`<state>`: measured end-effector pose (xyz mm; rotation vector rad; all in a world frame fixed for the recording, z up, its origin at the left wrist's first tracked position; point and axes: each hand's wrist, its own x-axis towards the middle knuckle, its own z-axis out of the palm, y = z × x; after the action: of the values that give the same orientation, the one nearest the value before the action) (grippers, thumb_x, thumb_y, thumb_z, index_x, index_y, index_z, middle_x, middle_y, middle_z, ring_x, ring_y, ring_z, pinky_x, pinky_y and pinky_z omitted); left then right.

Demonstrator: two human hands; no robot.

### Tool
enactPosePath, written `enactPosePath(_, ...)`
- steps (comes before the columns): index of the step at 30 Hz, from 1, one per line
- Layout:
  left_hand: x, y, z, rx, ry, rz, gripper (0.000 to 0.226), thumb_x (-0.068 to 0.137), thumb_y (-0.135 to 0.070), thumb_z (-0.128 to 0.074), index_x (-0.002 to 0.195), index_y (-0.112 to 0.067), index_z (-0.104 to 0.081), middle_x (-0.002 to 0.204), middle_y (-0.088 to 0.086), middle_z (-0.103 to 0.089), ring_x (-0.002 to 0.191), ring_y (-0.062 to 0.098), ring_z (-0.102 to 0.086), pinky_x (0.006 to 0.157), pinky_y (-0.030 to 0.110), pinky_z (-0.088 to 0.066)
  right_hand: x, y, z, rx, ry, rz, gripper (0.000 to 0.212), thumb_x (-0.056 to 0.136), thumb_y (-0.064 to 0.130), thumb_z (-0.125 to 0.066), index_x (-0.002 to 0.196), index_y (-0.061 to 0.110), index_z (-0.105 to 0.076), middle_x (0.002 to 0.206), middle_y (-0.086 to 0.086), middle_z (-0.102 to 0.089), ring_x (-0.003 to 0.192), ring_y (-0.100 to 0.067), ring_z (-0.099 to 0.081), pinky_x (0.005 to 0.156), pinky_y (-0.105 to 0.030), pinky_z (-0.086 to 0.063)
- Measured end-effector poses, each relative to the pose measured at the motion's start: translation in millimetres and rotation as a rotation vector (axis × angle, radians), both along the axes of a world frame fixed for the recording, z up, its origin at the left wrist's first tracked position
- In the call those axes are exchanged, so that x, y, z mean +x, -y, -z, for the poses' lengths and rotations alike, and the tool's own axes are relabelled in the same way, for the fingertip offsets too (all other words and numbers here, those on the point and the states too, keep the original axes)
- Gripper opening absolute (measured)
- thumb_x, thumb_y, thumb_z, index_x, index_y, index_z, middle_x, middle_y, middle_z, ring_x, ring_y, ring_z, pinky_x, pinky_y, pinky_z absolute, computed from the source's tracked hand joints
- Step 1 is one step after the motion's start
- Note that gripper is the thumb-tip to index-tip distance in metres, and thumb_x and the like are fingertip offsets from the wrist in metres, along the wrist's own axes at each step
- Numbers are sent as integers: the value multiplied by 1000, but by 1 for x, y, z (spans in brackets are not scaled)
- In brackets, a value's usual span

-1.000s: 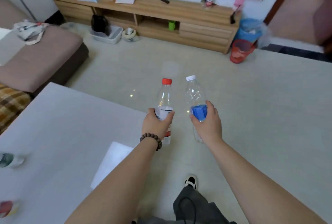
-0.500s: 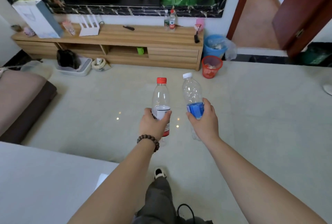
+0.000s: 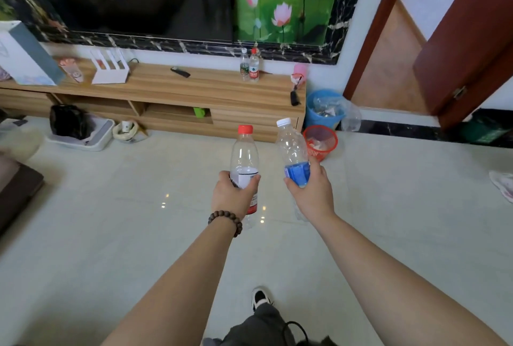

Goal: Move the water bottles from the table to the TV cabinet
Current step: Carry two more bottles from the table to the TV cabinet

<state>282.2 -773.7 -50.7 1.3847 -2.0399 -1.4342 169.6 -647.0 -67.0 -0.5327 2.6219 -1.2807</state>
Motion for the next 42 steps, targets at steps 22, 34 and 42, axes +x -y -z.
enactPosePath(22,-392,235,7,-8,39,-54,43,78,-49,-69,99,-17,-49,81,-10,-58,71,5,-56,59,26,-43,-394,226,14,-2,37,-11,60,78,30,-72,130,20,-45,119,-5,-57,106,-24,-55,87,-36,-47)
enactPosePath(34,-517,360,21,-13,94,-75,48,75,-52,-70,101,-17,-50,91,-3,-61,82,18,-59,69,30,-46,-516,355,28,26,139,-11,62,78,32,-72,131,22,-41,120,-5,-58,106,-26,-59,87,-40,-50)
enactPosePath(42,-601,484,65,31,119,84,51,73,-49,-74,106,-16,-53,98,0,-65,88,19,-63,76,34,-52,-580,461,60,92,189,75,68,82,31,-70,141,20,-37,130,-6,-53,117,-26,-52,90,-31,-40)
